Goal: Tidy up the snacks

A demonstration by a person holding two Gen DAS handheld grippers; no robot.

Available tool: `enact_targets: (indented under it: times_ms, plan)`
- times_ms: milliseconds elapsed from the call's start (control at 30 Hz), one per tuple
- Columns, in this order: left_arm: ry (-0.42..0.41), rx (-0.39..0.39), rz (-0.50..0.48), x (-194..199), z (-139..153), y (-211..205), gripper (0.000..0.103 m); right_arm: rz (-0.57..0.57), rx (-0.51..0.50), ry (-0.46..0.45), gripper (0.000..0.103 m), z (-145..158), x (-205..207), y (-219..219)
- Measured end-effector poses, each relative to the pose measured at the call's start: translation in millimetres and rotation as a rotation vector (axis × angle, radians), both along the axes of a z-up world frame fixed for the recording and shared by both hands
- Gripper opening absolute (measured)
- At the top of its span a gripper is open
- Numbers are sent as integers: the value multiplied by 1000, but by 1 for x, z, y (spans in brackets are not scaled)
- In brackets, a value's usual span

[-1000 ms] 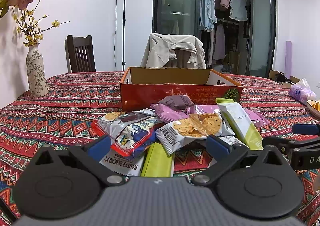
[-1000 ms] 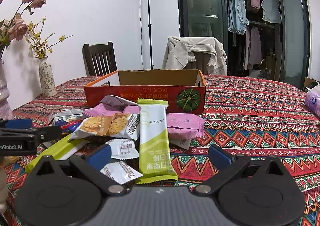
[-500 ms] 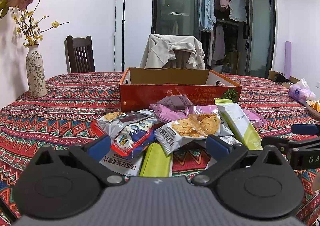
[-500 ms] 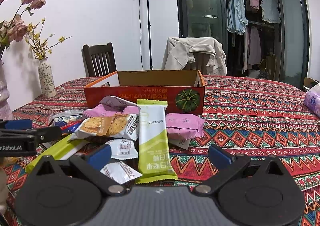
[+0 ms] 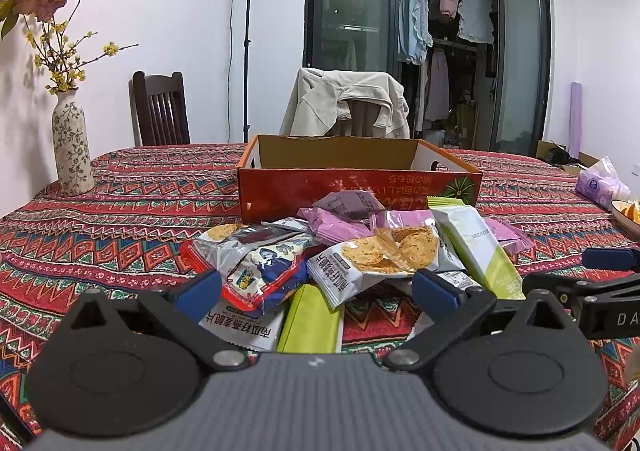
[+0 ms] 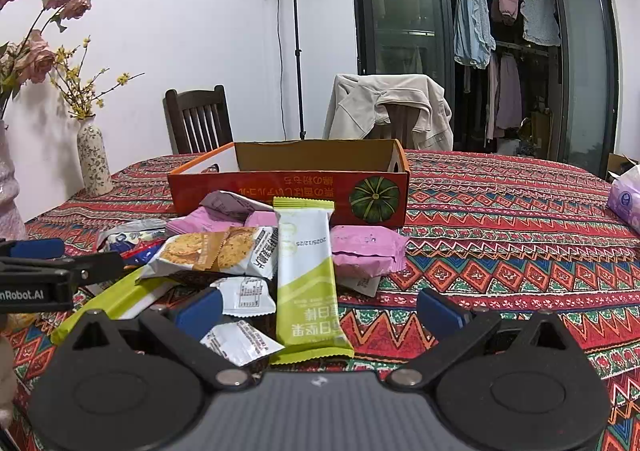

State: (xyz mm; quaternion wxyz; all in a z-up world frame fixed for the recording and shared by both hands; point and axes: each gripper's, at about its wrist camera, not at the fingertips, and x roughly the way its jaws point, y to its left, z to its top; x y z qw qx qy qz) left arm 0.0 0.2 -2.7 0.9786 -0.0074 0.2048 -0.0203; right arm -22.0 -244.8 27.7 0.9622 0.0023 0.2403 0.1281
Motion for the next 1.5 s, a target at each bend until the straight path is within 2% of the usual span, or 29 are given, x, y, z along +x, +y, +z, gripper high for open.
enact_targets:
  times_ms: [1100,1367,1500]
  plan:
    - [-12,-3,-4,-1,3,0,103,4,1,7,103,1,-1,-1]
    - [-25,-3,0,4,10,1,103,49,-12,8,103,6,9,5]
    - [-18,-4,7,8,11,3,103,38,-37,14,102,8,20,8]
